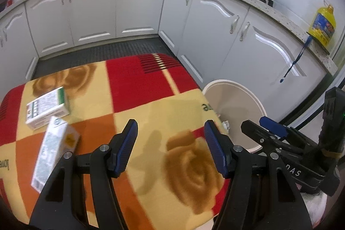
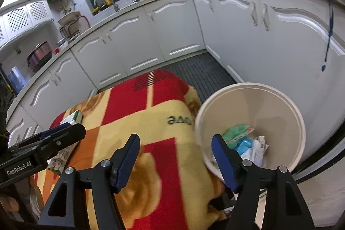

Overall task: Collect trash
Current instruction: 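Move both tools back over the remaining boxes on the table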

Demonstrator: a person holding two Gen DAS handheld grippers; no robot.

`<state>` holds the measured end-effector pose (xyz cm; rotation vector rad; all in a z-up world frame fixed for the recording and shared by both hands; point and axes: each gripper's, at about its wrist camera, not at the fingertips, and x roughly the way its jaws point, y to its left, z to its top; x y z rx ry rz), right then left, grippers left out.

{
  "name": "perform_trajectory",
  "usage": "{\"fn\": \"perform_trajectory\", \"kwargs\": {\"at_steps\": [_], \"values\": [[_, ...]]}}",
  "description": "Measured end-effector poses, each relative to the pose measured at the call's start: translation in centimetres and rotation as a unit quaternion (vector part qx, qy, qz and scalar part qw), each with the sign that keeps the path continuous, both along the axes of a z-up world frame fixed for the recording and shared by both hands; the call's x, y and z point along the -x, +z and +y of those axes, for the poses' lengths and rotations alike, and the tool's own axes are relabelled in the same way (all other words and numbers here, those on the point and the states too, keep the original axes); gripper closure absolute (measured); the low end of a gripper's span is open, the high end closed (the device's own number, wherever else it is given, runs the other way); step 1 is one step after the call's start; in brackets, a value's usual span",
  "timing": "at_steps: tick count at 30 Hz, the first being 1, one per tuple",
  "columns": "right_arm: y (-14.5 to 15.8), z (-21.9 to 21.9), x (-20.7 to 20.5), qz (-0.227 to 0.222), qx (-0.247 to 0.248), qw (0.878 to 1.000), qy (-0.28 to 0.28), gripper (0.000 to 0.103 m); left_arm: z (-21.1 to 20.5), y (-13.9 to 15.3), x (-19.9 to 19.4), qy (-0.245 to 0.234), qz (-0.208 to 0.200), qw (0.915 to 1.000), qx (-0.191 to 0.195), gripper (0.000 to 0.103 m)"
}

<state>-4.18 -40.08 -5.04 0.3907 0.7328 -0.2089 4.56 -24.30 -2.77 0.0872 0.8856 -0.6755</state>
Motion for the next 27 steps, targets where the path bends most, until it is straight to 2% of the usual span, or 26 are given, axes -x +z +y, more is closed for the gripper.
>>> {"fn": "perform_trajectory", "kwargs": {"at_steps": [7, 17, 22, 27], "values": [[0.7, 2.9, -1.3, -0.005, 0.01, 0.999, 0.034, 0.034, 4.0, 0.0, -0.6, 0.022, 0.004, 0.9997, 0.004, 0.035], [0.7, 6.5, -3.6, 0.001, 0.009, 0.997, 0.073, 0.032, 9.3, -0.7, -1.6, 0.053, -0.004, 0.9984, -0.02, 0.035], [0.7, 7.8, -4.5, 0.005, 0.012, 0.996, 0.088, 0.031, 11.8, -1.7, -2.5, 0.055, -0.002, 0.9978, -0.038, 0.035], [0.2, 9.2, -5.6, 0.014, 0.015, 0.994, 0.103, 0.03, 13.8, -3.8, -3.9, 0.064, 0.018, 0.9962, -0.057, 0.035]]}}
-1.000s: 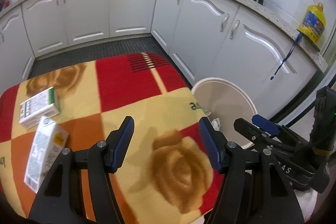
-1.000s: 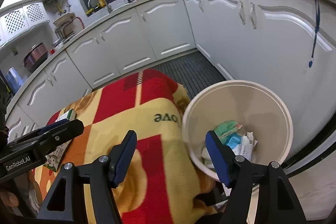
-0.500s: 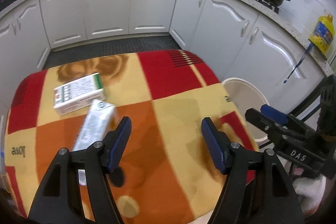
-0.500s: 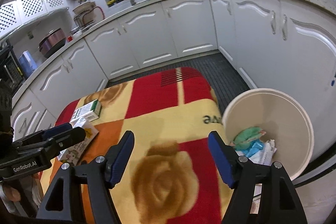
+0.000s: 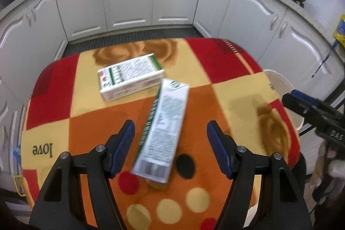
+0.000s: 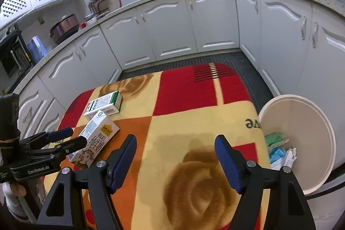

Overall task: Collect trash
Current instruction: 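Move both tools back over the remaining boxes on the table, then grasp the white milk carton with the left gripper while the right grasps the Watermelon Frost box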

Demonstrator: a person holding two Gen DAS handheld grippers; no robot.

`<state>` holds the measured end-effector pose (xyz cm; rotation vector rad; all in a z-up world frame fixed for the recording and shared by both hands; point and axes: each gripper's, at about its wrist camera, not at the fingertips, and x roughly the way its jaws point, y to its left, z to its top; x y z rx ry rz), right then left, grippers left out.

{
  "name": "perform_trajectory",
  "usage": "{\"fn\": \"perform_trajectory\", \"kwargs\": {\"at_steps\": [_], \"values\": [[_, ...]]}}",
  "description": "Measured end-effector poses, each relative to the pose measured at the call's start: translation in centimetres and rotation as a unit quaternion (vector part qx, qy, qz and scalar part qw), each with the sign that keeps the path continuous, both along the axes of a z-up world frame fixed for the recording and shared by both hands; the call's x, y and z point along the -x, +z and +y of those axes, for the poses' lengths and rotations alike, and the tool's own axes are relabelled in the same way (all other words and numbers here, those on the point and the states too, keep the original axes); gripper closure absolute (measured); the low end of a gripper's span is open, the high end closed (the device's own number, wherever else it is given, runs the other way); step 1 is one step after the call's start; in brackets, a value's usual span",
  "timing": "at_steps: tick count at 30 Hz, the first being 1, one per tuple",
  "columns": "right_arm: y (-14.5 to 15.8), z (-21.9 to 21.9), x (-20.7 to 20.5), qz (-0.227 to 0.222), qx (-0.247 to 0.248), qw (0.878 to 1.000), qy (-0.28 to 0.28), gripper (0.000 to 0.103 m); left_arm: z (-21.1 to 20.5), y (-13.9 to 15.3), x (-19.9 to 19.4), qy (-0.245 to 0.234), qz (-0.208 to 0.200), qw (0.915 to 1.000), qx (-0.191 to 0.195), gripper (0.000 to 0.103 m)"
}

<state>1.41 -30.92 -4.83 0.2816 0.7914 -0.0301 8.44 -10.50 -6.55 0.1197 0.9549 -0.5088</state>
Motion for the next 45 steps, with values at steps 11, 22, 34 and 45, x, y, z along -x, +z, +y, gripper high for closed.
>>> {"fn": "perform_trajectory", "kwargs": {"at_steps": [11, 22, 34, 45], "values": [[-1.7, 2.6, -2.9, 0.027, -0.003, 0.999, 0.032, 0.03, 0.6, -3.4, -2.8, 0.005, 0.051, 0.9985, 0.018, 0.063], [-3.5, 6.6, -7.3, 0.049, -0.017, 0.995, 0.091, 0.03, 7.5, -2.2, -4.4, 0.081, 0.029, 0.9963, -0.007, 0.064], [-3.3, 9.1, -11.5, 0.042, -0.006, 0.989, 0.139, 0.03, 6.7, -4.0, -10.3, 0.114, 0.046, 0.9921, 0.025, 0.065], [-2.8, 12.2, -18.2, 0.034, 0.051, 0.966, 0.251, 0.021, 9.3, -2.4, -12.9, 0.124, 0.039, 0.9907, 0.041, 0.065]]}}
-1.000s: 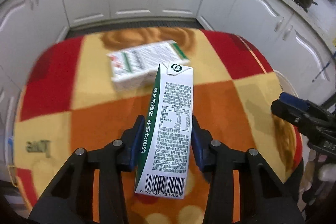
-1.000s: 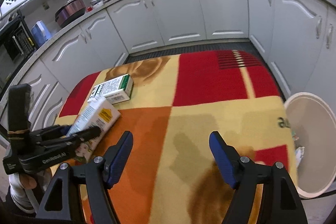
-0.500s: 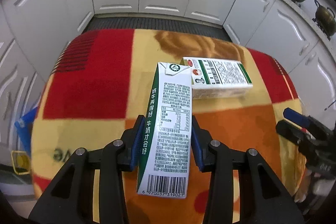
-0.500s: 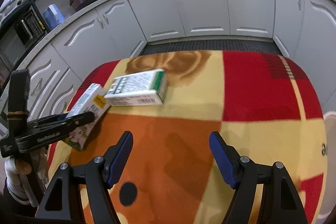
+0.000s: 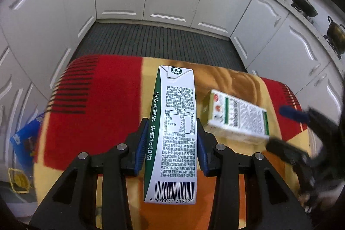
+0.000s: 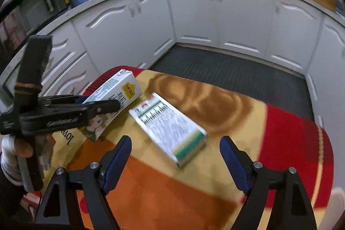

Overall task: Collect trash
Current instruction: 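Grasp the white milk carton with the left gripper while the right grasps the Watermelon Frost box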

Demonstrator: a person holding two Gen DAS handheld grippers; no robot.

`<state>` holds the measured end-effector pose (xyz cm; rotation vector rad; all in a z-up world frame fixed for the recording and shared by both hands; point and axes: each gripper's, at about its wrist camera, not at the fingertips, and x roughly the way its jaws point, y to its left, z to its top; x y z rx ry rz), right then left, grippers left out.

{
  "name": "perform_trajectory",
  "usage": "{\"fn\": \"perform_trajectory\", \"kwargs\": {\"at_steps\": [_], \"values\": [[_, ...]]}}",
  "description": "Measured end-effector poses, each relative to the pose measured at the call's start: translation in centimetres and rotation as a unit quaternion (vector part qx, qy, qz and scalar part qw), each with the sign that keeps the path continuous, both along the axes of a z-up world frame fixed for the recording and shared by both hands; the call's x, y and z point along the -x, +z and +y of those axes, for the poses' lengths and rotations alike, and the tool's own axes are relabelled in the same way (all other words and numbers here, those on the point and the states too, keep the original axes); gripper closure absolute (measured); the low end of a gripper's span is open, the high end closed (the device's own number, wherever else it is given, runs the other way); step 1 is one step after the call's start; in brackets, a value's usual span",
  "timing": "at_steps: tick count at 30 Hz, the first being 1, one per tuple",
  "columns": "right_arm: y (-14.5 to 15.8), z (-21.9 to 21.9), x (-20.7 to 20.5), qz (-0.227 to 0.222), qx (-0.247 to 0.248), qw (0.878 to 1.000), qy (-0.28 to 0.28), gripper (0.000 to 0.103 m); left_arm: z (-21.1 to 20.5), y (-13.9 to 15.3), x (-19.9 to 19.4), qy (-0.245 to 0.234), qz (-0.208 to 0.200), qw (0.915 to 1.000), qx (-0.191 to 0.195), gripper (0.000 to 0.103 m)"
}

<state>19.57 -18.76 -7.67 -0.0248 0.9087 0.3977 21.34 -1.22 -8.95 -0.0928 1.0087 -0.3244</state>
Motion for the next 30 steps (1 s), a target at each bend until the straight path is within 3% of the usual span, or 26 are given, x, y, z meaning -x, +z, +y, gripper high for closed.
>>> {"fn": "perform_trajectory", "kwargs": {"at_steps": [7, 9, 11, 15, 23, 30], "values": [[-2.8, 4.0, -3.4, 0.032, 0.103, 0.99, 0.094, 0.02, 3.2, 0.2, 2.4, 0.02, 0.009, 0.9997, 0.013, 0.065], [-3.4, 4.5, -4.0, 0.04, 0.109, 0.988, 0.097, 0.022, 3.1, 0.5, 2.8, 0.019, 0.007, 0.9997, 0.013, 0.065], [-3.4, 4.2, -3.8, 0.036, 0.096, 0.991, 0.089, 0.032, 2.8, 0.6, 3.1, 0.015, 0.004, 0.9998, 0.014, 0.065], [-2.7, 2.5, -2.1, 0.047, 0.043, 0.997, 0.044, 0.042, 1.7, 1.1, 3.8, 0.005, -0.002, 0.9998, 0.02, 0.065], [-2.4, -0.6, 4.2, 0.083, 0.028, 0.995, -0.041, 0.043, -0.8, 1.2, 5.0, -0.023, -0.003, 0.9995, 0.023, 0.065], [-3.1, -0.8, 3.4, 0.053, 0.012, 0.995, -0.083, 0.041, -1.8, 0.8, 6.0, -0.021, -0.001, 0.9996, 0.02, 0.065]]}}
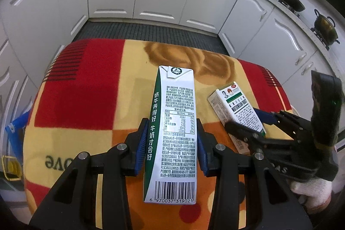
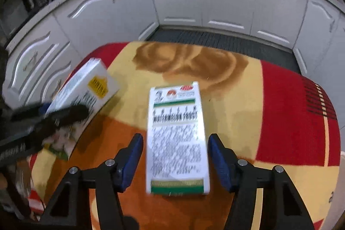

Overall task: Collect trash
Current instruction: 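Grasp the white milk carton with the left gripper while the right grasps the Watermelon Frost box, then carry the milk carton and Watermelon Frost box over the beige bin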

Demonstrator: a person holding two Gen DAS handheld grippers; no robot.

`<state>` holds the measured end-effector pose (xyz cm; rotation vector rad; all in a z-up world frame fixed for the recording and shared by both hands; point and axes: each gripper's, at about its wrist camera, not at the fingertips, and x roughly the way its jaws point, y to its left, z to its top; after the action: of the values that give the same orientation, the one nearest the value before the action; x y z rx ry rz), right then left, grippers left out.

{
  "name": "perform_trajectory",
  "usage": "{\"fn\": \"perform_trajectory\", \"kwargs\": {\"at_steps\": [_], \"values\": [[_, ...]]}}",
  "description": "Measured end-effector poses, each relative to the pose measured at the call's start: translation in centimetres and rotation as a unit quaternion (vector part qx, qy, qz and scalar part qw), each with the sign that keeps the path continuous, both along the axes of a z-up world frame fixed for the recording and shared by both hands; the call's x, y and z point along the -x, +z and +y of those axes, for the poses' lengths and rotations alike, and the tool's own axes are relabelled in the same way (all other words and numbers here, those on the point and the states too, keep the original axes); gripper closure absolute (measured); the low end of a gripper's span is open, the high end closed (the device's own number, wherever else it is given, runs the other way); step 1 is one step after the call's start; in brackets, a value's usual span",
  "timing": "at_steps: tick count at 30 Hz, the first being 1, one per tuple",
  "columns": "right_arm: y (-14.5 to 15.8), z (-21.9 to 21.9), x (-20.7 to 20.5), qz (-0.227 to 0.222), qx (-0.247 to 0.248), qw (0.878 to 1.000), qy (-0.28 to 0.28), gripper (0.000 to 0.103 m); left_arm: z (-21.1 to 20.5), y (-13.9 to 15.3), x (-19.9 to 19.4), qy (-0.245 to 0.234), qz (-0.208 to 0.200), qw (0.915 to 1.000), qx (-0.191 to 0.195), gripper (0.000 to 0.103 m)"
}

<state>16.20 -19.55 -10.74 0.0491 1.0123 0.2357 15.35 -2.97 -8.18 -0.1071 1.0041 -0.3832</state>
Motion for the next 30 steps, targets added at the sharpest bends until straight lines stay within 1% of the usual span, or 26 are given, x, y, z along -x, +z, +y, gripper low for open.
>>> {"fn": "perform_trajectory", "kwargs": {"at_steps": [2, 4, 5, 8, 13, 19, 22, 30], "values": [[-0.3, 0.4, -0.4, 0.001, -0.011, 1.0, -0.005, 0.041, 0.0, 0.0, 0.3, 0.003, -0.001, 1.0, -0.002, 0.065], [-0.4, 0.6, -0.1, -0.001, -0.007, 1.0, -0.005, 0.052, -0.2, 0.2, 0.7, 0.003, -0.005, 1.0, -0.003, 0.065], [-0.3, 0.6, 0.3, -0.003, -0.004, 1.0, -0.004, 0.051, -0.3, 0.4, 1.0, 0.002, -0.008, 1.0, -0.005, 0.065], [0.3, 0.0, 1.6, -0.009, -0.019, 1.0, -0.005, 0.052, -0.9, 0.9, 1.5, -0.002, -0.019, 0.9998, -0.009, 0.066], [2.0, -2.1, 4.1, -0.032, -0.043, 0.998, -0.029, 0.052, -2.5, 1.8, 2.4, -0.017, -0.036, 0.9992, -0.009, 0.066], [3.6, -3.6, 7.2, -0.059, -0.04, 0.996, -0.056, 0.052, -4.4, 2.6, 3.8, -0.032, -0.054, 0.998, -0.006, 0.066], [3.9, -3.9, 7.9, -0.066, -0.029, 0.995, -0.065, 0.052, -5.2, 2.8, 4.4, -0.036, -0.057, 0.9977, -0.005, 0.066], [4.5, -5.5, 10.0, -0.082, -0.032, 0.992, -0.085, 0.052, -7.4, 3.5, 6.3, -0.046, -0.072, 0.9961, -0.019, 0.066]]}}
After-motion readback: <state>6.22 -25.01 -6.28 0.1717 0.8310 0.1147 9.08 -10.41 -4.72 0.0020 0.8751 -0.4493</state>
